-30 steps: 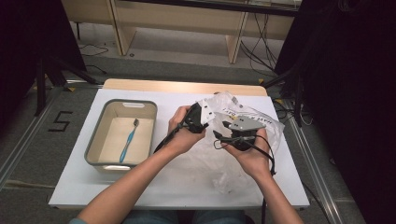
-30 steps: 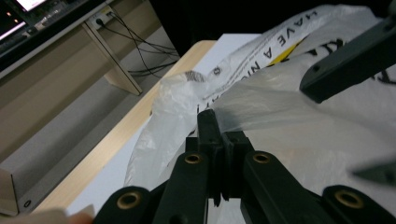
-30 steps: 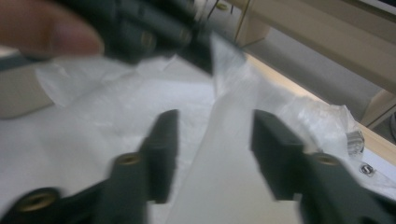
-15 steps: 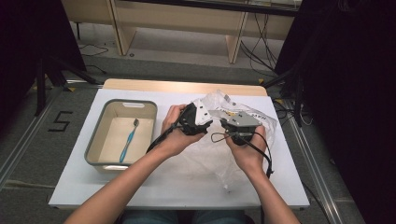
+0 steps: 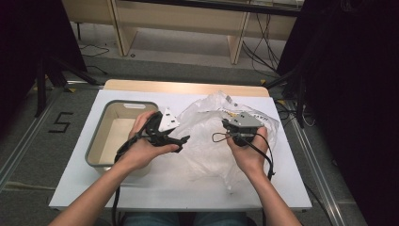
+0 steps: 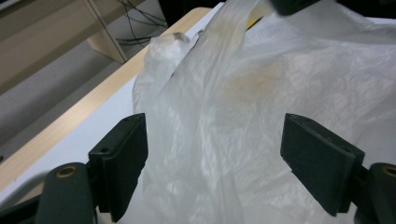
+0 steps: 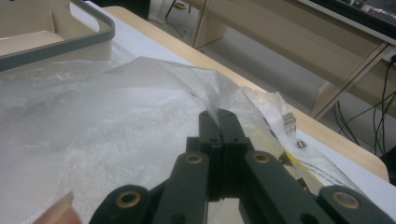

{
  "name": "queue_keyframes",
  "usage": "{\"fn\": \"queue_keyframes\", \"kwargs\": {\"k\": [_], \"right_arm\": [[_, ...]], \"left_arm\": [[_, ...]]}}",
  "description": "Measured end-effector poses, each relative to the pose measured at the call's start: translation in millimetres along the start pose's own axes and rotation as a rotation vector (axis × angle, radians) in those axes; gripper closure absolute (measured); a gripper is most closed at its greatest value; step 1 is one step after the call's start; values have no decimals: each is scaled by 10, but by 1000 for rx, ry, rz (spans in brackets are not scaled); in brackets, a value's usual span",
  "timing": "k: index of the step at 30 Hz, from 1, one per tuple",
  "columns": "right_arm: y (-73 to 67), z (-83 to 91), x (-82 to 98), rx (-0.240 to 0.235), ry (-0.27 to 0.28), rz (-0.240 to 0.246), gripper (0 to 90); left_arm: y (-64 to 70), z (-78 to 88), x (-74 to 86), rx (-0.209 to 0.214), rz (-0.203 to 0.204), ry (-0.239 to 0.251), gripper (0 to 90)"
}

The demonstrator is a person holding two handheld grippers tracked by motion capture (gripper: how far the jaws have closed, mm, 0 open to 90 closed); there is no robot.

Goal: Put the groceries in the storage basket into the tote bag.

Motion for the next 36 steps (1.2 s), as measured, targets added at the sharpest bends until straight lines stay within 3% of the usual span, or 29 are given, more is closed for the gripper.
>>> {"fn": "queue_keyframes", "kwargs": {"k": [6, 14, 27, 36], "right_arm": [[13, 4, 9, -5, -2, -11, 900], [15, 10, 10, -4, -3, -10, 900], [22, 15, 17, -7, -6, -18, 900], [31, 28, 19, -4, -8, -18, 900]], "left_arm": [[-207, 121, 114, -19, 63, 8, 230], [-392, 204, 181, -59, 89, 0, 234], [-569, 280, 220, -87, 126, -12, 239], [-897, 332, 340, -150, 187, -59, 244]]}}
Point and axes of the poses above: each handheld gripper's, and its own axes: z roughly backward along the jaws, x roughly out of its underside, y roughly to its right, the point moved 6 cm from there along -z, roughly forward along the jaws, and after that the axes turned 15 degrees about z, right-handed, at the moved point
